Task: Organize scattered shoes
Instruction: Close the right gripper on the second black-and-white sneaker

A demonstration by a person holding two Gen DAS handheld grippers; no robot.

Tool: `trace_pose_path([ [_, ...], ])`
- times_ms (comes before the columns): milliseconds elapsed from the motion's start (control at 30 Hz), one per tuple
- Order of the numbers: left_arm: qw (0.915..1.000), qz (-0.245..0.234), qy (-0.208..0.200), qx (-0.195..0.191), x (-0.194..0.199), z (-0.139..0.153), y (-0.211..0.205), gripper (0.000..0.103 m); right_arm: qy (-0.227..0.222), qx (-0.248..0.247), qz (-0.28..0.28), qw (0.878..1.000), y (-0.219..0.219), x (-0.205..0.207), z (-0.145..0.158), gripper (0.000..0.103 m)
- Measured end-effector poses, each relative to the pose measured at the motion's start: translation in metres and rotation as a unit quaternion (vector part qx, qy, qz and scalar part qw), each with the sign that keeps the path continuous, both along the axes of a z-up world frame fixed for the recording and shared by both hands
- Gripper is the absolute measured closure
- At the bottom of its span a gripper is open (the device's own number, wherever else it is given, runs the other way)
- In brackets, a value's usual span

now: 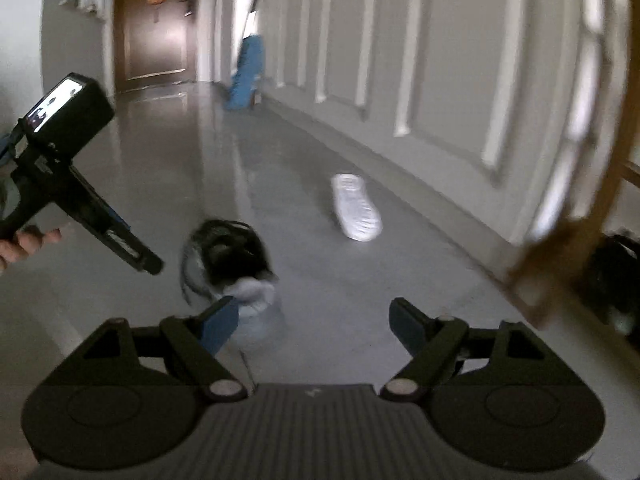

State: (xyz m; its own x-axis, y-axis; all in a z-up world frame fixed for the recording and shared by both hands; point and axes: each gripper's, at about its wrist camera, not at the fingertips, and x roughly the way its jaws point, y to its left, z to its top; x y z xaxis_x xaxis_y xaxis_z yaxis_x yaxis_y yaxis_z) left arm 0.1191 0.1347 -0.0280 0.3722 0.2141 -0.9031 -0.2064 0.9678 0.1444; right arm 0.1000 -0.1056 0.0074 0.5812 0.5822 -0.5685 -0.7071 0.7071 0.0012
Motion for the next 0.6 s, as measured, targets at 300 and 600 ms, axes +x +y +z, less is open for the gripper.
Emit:
trace_pose_path([
  [300,1.0,0.008,0.002,-0.002,0.022,-0.018,0.016,0.038,0.01,-0.092,0.018,0.996,0.094,0.052,-0.036,0.018],
  [600,0.9996,0.024,0.018,0.0,0.018,-0.034,0.046,0.038,0.093,-0.141,0.033,0.985,0.146,0.1,-0.074,0.02],
])
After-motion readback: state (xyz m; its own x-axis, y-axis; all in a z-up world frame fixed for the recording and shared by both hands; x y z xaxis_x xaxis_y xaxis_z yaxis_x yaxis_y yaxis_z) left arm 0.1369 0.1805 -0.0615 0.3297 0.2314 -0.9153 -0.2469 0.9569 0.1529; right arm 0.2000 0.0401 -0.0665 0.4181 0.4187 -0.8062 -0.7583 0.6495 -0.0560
